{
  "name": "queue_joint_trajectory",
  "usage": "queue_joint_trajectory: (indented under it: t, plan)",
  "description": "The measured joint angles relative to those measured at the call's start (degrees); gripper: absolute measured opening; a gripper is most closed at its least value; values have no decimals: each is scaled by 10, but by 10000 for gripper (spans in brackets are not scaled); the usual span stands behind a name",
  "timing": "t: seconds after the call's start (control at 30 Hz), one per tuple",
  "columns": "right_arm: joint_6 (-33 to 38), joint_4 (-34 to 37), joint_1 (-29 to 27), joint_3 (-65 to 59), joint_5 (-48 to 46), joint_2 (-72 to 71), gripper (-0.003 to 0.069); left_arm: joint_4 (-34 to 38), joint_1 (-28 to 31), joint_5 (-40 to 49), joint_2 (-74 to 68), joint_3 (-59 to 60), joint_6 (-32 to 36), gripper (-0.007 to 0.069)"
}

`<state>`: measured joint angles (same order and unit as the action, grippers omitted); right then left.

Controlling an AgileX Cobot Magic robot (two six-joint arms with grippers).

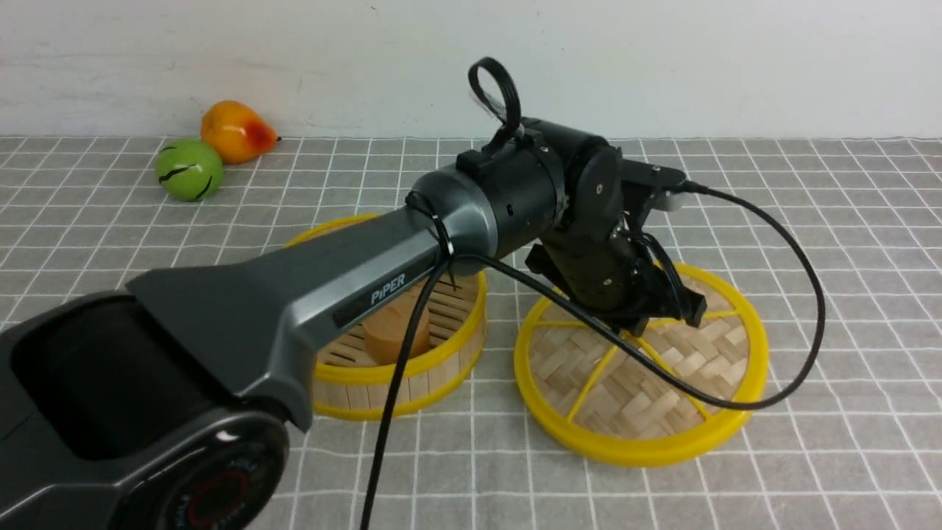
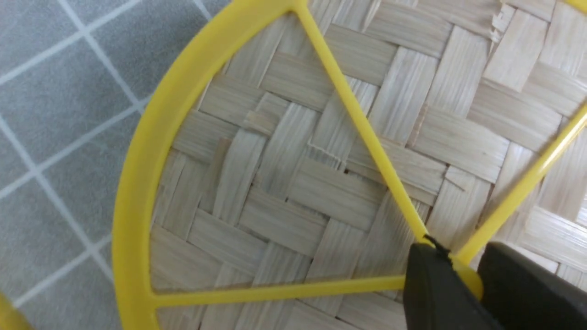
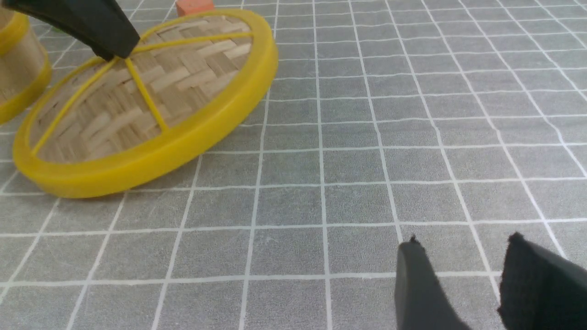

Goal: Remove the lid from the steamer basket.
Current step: Use the left arm to place the steamer lid on the table

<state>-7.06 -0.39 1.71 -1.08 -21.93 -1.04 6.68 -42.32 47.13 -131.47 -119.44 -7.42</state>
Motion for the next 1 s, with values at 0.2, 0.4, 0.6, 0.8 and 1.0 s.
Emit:
queue_joint_trajectory:
  t: [0.2,0.4,0.6,0.8,1.0]
  plan:
    - [0,0,0,0,0,0,241,-27,0,-30,-18,0,-42,109]
    - [0,0,0,0,0,0,241,-43,1,-39,-24,0,-53,109]
    - [0,0,0,0,0,0,241,-43,1,-47,-38,-2,-72,109]
    - [0,0,0,0,0,0,241,-43,1,-52,-40,-5,-83,141]
    - [0,0,0,0,0,0,241,-39,1,-38,-35,-18,-98,427]
